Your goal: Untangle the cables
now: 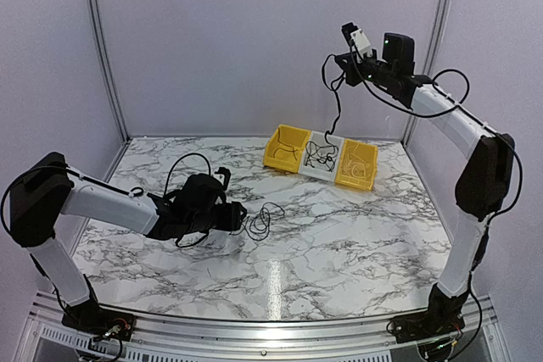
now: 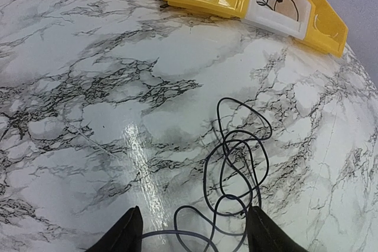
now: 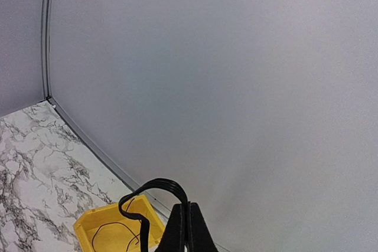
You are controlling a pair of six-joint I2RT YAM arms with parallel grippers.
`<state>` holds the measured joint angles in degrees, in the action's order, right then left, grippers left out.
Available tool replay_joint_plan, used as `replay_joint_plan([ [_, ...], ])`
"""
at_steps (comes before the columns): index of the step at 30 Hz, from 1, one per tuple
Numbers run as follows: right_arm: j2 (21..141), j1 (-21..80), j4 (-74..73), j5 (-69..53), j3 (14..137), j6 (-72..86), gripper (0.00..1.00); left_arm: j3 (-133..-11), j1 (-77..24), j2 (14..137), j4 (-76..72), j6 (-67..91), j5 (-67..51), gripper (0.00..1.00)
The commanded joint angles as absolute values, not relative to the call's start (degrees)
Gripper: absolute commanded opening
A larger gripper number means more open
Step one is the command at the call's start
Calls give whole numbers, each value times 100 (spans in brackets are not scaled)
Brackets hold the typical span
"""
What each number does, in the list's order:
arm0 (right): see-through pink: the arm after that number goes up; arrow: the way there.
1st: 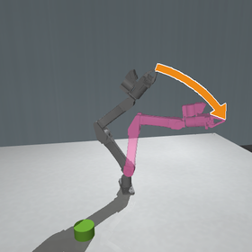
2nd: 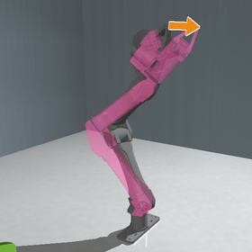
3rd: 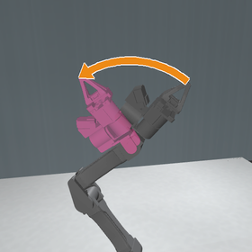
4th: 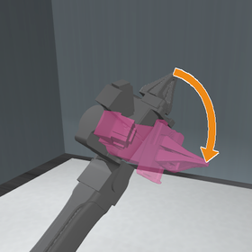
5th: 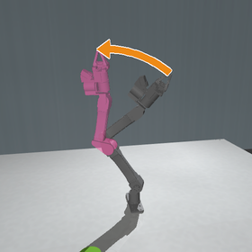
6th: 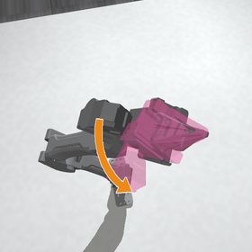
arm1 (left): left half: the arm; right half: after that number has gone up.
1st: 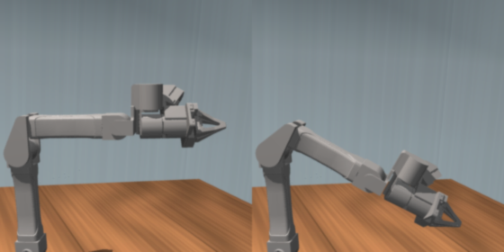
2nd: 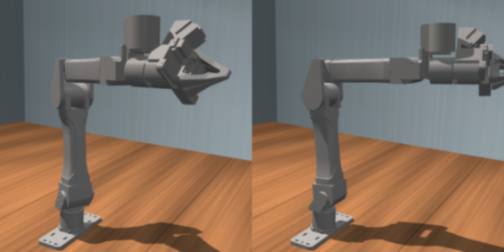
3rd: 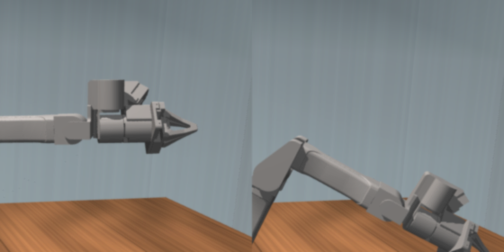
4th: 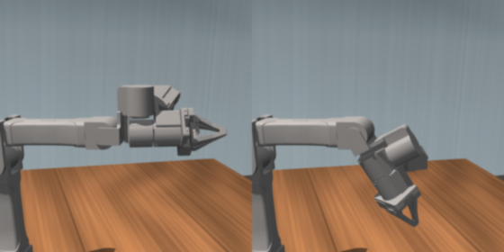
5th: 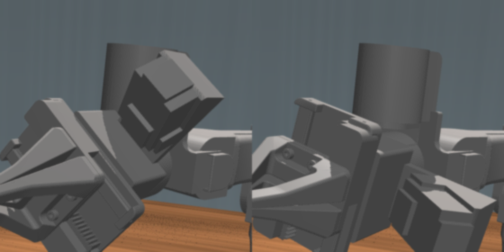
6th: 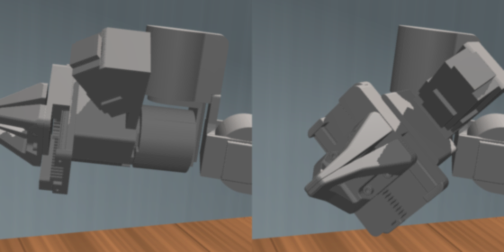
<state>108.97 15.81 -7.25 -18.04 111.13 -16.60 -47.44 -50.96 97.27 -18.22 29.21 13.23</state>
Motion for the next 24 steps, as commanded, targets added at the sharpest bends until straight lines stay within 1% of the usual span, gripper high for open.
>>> replay_joint_plan([
  [1, 11087, 1501, -522, -1736, 10975, -1640, 0, -4739, -5109, 9614, -1658, 2944, 1242, 63],
  [11, 11480, 1494, -744, -1982, 10419, -1602, 0, -4605, -5117, 9462, -1534, 3012, 1262, 65],
  [24, 12038, 1496, -773, -1536, 9774, -1814, 0, -4433, -5169, 9316, -1503, 3187, 1417, 66],
])
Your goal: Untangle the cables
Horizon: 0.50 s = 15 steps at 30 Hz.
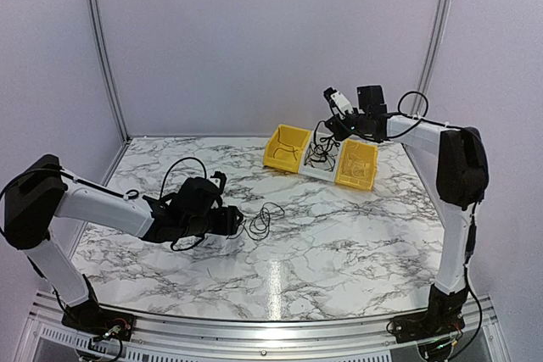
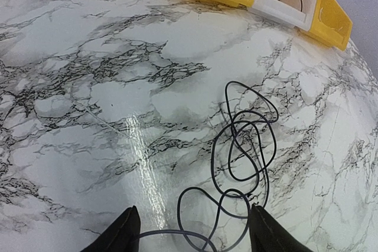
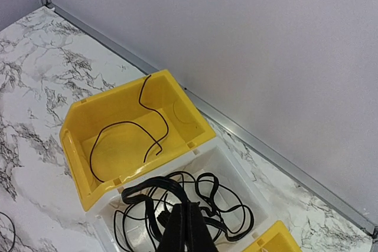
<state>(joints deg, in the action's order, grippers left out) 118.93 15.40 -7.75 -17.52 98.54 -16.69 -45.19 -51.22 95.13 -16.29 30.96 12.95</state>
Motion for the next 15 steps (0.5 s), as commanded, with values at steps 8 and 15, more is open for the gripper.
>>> replay_joint_plan([
  [8, 12270, 1533, -817, -1361, 9708, -2230, 0, -4376, -5201, 9314, -1501, 3244, 1405, 66],
  [15, 12024, 1581, -1622, -1347, 9798, -3135, 29, -4407, -5204, 9184, -1445, 3152, 1398, 67],
])
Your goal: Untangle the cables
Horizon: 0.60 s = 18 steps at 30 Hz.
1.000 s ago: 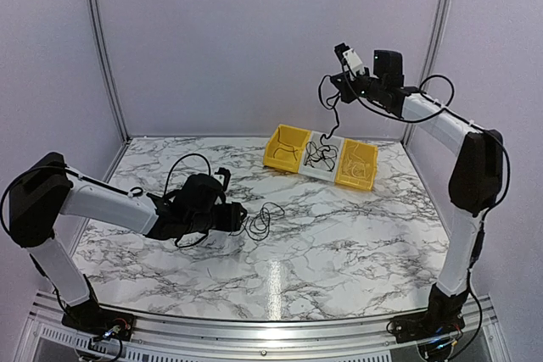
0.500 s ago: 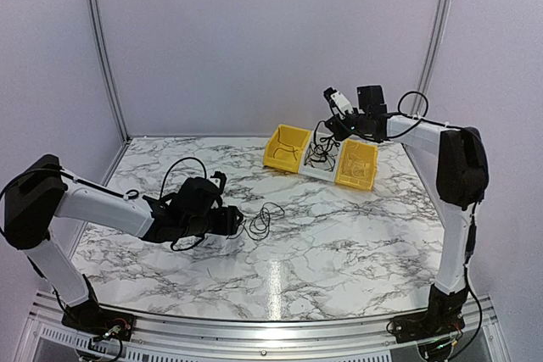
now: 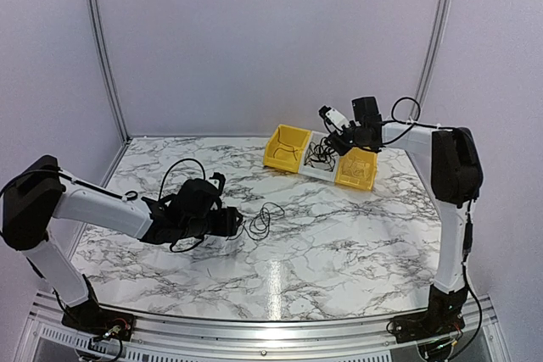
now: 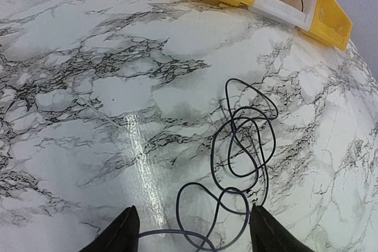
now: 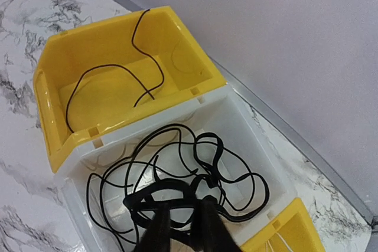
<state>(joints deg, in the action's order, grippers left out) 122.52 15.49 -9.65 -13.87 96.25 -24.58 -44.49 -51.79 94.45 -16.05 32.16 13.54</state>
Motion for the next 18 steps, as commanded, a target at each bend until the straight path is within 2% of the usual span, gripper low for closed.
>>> replay_joint_plan([
  [1, 11910, 1582, -1886, -1263, 9838, -3227, 38, -4430, -5205, 9137, -1389, 3125, 1390, 67],
  [4, 11518, 1513, -2639, -1134, 9868, -3394, 47, -4473, -5206, 8966, -1245, 3103, 1416, 67],
  [8, 10954, 1481, -3219, -1246, 9618, -3663, 51, -4633, -5205, 8830, -868, 3071, 1445, 68],
  [12, 10378, 1604, -3419, -1742, 9034, -3943, 49, -4692, -5204, 8763, -617, 3056, 1263, 67],
  [18, 9515, 2660, -2725, -2392, 7580, -4319, 45, -4702, -5199, 8740, -392, 3367, 931, 66],
])
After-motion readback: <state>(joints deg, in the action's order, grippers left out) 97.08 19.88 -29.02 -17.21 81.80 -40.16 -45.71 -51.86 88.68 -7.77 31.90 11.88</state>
